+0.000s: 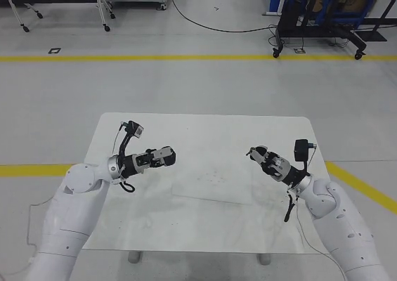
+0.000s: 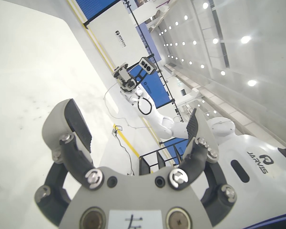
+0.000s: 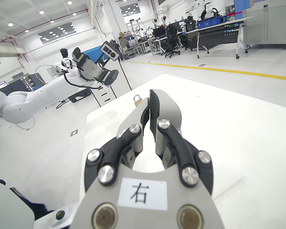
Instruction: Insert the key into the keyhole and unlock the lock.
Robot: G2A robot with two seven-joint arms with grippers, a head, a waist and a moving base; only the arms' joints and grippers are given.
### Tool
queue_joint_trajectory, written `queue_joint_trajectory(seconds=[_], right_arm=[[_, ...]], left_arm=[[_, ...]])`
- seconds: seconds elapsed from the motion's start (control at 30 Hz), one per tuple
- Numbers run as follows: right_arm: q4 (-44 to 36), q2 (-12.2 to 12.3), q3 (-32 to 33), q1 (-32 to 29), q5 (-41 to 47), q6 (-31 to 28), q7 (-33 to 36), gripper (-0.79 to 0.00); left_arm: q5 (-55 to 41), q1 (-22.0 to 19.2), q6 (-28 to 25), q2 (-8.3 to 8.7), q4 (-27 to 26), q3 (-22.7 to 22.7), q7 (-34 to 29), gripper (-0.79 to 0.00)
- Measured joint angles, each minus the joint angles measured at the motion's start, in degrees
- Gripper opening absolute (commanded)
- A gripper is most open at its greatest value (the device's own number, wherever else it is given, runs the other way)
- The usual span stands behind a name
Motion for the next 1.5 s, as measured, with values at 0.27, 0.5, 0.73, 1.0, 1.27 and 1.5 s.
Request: queue_joint_trajectory(seconds=[0.27, 0.5, 0.73, 1.0, 1.27, 1.5], right_arm=[[-1.8, 0.0, -7.7, 1.1, 12.7, 0.0, 8.3, -0.785], [3.8, 0.3, -16.9, 8.1, 40.4, 5.1, 29.3, -0.785], [6.8, 0.2, -20.1, 11.5, 56.9, 6.9, 42.5, -0.785], [9.9, -0.3, -22.7, 14.0, 63.5, 8.3, 48.8, -0.785], [11.4, -1.2, -24.9, 15.3, 62.4, 8.5, 48.1, -0.785], [12.4, -1.9, -26.4, 16.1, 62.8, 8.8, 48.3, -0.785]], left_arm=[[-10.6, 0.0, -1.1, -0.99, 1.5, 3.7, 0.1, 0.000], [-1.9, -0.8, -4.9, -1.14, 1.7, 6.7, -0.5, 0.000], [5.3, -1.1, -6.7, -1.19, 0.9, 8.6, 2.7, -0.363], [8.6, -1.2, -7.7, -1.19, 0.5, 11.0, 3.1, -0.610], [9.0, -1.5, -7.5, -1.14, 1.0, 12.3, 3.5, -0.560], [10.8, -1.8, -7.3, -1.20, 1.2, 13.7, 5.2, -0.462]])
